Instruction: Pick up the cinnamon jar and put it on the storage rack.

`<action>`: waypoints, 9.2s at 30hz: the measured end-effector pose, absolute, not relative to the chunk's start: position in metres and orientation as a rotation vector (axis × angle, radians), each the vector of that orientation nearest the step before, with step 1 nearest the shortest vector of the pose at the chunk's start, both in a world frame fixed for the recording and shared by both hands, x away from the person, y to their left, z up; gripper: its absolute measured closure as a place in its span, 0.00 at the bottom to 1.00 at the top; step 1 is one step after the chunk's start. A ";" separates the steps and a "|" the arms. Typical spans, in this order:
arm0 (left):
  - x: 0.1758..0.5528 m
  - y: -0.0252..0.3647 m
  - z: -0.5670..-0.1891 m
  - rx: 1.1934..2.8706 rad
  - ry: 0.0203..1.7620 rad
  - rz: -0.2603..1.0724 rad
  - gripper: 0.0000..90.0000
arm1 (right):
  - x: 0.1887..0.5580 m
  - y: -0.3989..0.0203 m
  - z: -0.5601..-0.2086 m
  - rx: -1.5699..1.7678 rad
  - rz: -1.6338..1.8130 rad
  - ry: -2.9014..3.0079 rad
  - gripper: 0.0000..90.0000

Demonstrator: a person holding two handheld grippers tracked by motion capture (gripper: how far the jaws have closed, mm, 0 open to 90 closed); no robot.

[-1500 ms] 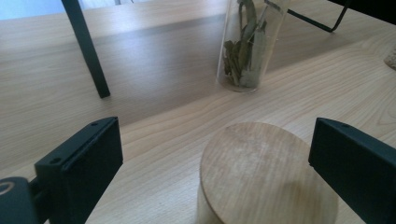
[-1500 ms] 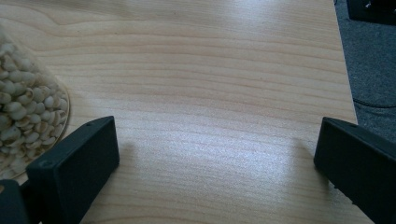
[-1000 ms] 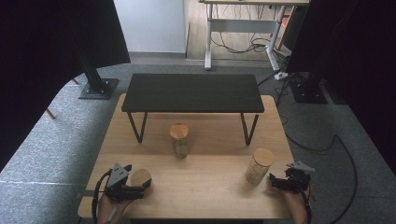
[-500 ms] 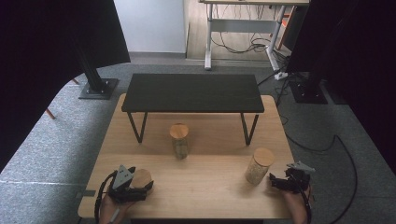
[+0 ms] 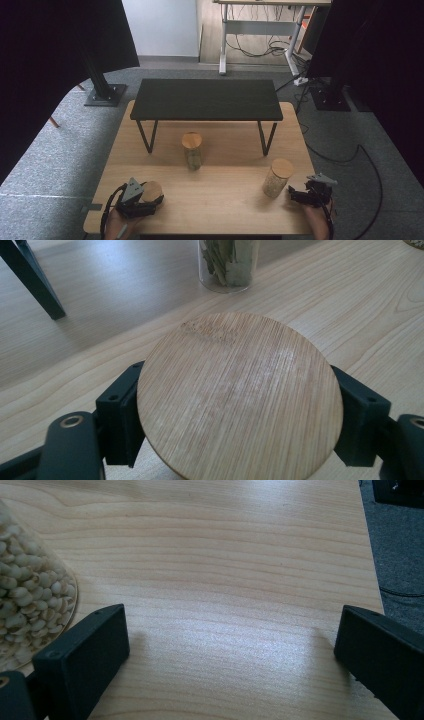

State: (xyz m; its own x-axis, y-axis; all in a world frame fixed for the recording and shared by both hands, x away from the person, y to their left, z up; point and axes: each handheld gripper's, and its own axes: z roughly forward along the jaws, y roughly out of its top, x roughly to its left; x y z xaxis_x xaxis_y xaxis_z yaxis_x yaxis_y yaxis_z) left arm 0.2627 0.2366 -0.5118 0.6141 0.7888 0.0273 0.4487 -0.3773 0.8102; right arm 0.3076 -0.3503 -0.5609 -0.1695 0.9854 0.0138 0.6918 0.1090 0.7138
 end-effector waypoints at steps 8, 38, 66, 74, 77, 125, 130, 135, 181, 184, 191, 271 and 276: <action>0.265 0.237 -0.510 2.030 0.982 0.522 0.26 | 0.308 -0.350 -0.561 1.628 0.819 1.920 0.01; 0.277 0.231 -0.467 1.965 0.948 0.571 0.26 | 0.306 -0.349 -0.561 1.596 0.835 1.960 0.00; 0.305 0.230 -0.422 1.946 0.921 0.576 0.26 | 0.304 -0.347 -0.561 1.614 0.825 1.936 0.01; 0.314 0.226 -0.406 1.945 0.902 0.575 0.26 | 0.304 -0.347 -0.561 1.614 0.826 1.937 0.01; 0.318 0.224 -0.400 1.951 0.891 0.584 0.26 | 0.304 -0.347 -0.561 1.614 0.826 1.938 0.01; 0.380 0.204 -0.337 1.939 0.843 0.607 0.26 | 0.304 -0.346 -0.561 1.612 0.829 1.943 0.01; 0.385 0.203 -0.332 1.937 0.840 0.612 0.26 | 0.304 -0.346 -0.561 1.611 0.829 1.943 0.01; 0.390 0.201 -0.331 1.934 0.840 0.613 0.26 | 0.304 -0.346 -0.561 1.611 0.829 1.943 0.01; 0.443 0.189 -0.304 1.907 0.864 0.694 0.26 | 0.304 -0.346 -0.561 1.611 0.830 1.944 0.01; 0.447 0.189 -0.305 1.907 0.872 0.698 0.26 | 0.304 -0.346 -0.561 1.611 0.830 1.944 0.01; 0.459 0.189 -0.308 1.889 0.893 0.705 0.26 | 0.304 -0.346 -0.561 1.611 0.830 1.944 0.00; 0.407 0.206 -0.342 1.849 0.829 0.673 0.06 | 0.302 -0.344 -0.561 1.572 0.845 1.991 0.00; 0.397 0.206 -0.347 1.851 0.823 0.667 0.06 | 0.302 -0.344 -0.561 1.570 0.845 1.995 0.00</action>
State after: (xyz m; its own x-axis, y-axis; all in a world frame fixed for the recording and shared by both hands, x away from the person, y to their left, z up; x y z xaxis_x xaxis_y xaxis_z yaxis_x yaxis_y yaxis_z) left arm 0.3974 0.2063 -0.3473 0.6217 0.7781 0.0895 0.2485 -0.3043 0.9196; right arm 0.3025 -0.3436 -0.5608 -0.2412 0.9703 0.0158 0.6863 0.1591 0.7097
